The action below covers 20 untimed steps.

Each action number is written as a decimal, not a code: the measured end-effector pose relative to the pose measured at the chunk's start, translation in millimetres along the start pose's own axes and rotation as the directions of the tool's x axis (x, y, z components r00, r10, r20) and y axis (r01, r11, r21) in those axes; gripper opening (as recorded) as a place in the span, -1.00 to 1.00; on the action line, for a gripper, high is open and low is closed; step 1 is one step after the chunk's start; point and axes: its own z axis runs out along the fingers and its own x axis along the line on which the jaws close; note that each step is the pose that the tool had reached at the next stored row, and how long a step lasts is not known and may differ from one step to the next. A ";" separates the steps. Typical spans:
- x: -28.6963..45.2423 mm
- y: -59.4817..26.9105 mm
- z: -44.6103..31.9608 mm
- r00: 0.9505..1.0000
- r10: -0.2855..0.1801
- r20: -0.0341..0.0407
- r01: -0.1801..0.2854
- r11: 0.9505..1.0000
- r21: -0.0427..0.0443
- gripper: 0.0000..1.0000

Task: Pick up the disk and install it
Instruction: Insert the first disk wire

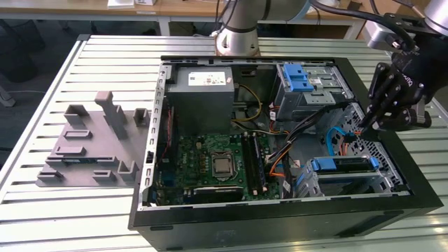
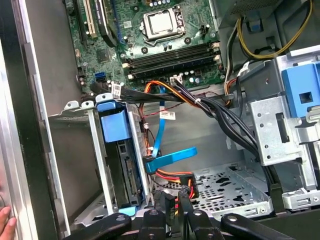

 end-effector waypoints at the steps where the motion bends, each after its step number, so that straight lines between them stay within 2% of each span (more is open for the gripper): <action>1: -0.4 -0.3 0.7 1.000 0.003 -0.001 -0.003 1.000 0.000 -0.51; 3: -0.9 -0.7 1.7 1.000 0.009 -0.009 -0.009 1.000 0.001 -0.51; 5: -1.6 -1.0 2.6 1.000 0.013 -0.022 -0.013 1.000 0.003 -0.51; 7: -3.4 -1.2 4.2 0.999 0.016 -0.031 -0.016 1.000 0.004 -0.51; 9: -5.9 -1.4 6.0 0.999 0.018 -0.036 -0.018 1.000 0.003 -0.51; 12: -7.2 -1.4 6.8 0.999 0.020 -0.039 -0.020 1.000 0.004 -0.53; 13: -7.2 -1.4 6.8 0.999 0.020 -0.039 -0.020 1.000 0.004 -0.65; 17: -6.7 0.6 6.6 0.999 0.007 -0.040 -0.006 1.000 0.005 -0.67; 20: -5.0 4.4 6.7 0.999 -0.002 -0.039 0.002 1.000 0.010 -0.67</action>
